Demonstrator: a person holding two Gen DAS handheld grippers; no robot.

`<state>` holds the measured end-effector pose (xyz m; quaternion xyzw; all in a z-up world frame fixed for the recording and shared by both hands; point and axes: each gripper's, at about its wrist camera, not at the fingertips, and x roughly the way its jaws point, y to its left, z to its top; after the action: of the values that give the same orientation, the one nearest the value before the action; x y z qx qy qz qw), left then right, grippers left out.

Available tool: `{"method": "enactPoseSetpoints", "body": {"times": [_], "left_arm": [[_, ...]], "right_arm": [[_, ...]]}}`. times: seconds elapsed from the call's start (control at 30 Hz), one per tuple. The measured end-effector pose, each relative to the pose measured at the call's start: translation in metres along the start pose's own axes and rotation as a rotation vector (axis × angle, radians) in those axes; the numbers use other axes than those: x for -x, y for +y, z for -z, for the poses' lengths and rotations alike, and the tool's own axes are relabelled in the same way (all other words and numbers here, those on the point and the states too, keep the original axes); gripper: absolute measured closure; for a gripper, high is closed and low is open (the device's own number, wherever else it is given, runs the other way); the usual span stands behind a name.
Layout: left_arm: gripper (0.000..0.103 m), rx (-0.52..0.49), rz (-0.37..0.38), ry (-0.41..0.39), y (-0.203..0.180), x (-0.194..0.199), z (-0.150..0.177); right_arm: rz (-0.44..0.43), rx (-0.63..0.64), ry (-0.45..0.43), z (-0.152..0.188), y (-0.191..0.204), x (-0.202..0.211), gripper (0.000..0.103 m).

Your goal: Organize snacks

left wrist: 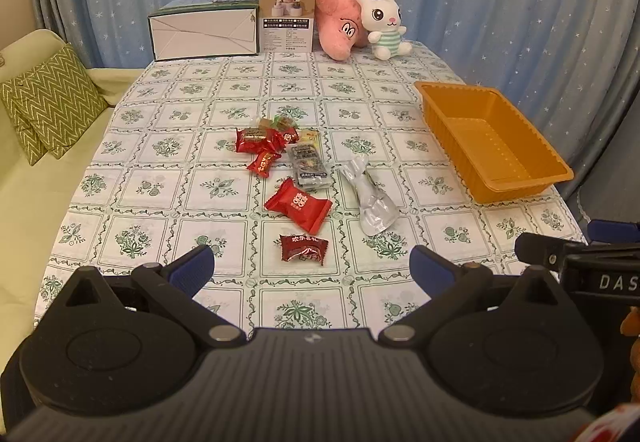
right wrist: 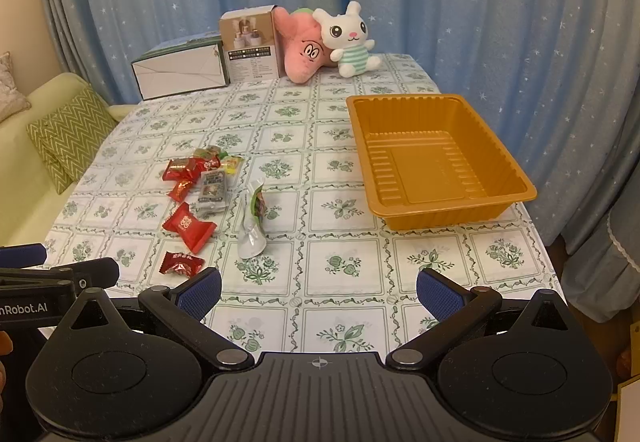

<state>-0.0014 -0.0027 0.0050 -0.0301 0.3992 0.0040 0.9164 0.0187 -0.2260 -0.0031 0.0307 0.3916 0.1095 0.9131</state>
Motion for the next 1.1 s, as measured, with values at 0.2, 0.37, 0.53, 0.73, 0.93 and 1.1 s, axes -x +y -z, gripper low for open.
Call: {"method": "enactPoseSetpoints", "body": {"times": [0.2,0.37,0.53,0.73,0.93,1.1], "left_arm": [[0.0,0.001,0.001,0.0,0.0003,0.0004,0.0004],[0.0,0.003,0.0,0.0,0.0005,0.0004,0.0002],[0.0,0.005,0.001,0.0,0.0006,0.0007,0.0005],[0.0,0.004,0.0,-0.001,0.0007,0.0009,0.0005],[0.0,0.004,0.004,-0.003,0.0012,0.0013,0.0004],[0.0,0.006,0.005,-0.002,0.0012,0.0016,0.0002]], "right_arm": [[-0.004,0.005,-0.002,0.0001,0.001,0.0014,0.0],[-0.004,0.004,-0.001,-0.0002,0.0008,0.0011,0.0],[-0.004,0.005,-0.002,0.0003,0.0008,0.0011,0.0],[-0.004,0.005,-0.002,-0.0002,0.0011,0.0012,0.0],[-0.004,0.005,-0.002,0.0001,0.0014,0.0011,0.0],[-0.003,0.006,-0.002,0.0003,0.0013,0.0009,0.0]]}}
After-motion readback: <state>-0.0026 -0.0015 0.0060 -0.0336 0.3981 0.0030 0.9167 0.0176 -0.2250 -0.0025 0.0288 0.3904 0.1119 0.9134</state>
